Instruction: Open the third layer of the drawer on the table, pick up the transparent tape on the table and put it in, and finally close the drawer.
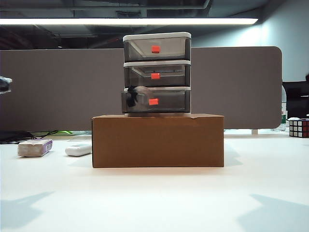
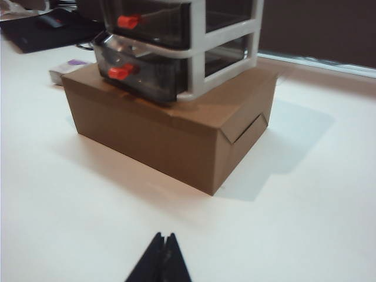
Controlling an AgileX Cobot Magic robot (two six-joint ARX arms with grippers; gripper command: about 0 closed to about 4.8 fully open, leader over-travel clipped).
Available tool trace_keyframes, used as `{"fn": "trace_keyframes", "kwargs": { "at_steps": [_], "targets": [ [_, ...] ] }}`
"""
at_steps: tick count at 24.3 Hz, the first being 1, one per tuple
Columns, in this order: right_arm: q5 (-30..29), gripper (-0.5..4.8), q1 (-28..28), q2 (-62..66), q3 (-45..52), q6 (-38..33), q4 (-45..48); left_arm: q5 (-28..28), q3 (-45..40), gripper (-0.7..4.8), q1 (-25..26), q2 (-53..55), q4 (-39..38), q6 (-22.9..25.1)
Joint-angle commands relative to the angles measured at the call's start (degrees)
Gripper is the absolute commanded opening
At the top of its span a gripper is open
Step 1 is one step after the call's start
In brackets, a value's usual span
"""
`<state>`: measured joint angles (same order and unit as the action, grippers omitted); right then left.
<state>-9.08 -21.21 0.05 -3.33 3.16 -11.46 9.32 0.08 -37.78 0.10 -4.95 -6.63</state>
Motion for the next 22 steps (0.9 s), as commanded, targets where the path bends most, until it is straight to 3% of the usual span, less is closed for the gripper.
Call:
{"fn": "trace_keyframes", "kwargs": {
  "at_steps": [1, 6, 8, 15, 22],
  "targets": [
    [-0.3, -0.05, 0.0, -0.1, 3.0, -1.0, 3.8, 0.7, 0.3, -0.06, 0.1, 0.0, 1.0, 3.4],
    [0.5, -0.05, 0.5, -0.1, 3.3, 0.5, 4.3, -1.7, 0.3, -0.06, 3.6, 0.0, -0.8, 4.7],
    [0.7, -0.05, 3.0, -0.1, 3.3, 1.4, 4.0, -3.1, 0.3, -0.06, 9.9, 0.0, -0.5, 4.7],
    [0.0, -0.05, 10.8, -0.1, 3.3, 1.4, 4.0, -13.2, 0.3, -0.06, 23.7, 0.0, 1.4, 6.2],
    [0.0, -0.05, 15.1, -0.1, 3.3, 1.3, 4.5, -12.6, 0.3, -0.06, 29.7, 0.0, 2.1, 6.3]
  ]
}}
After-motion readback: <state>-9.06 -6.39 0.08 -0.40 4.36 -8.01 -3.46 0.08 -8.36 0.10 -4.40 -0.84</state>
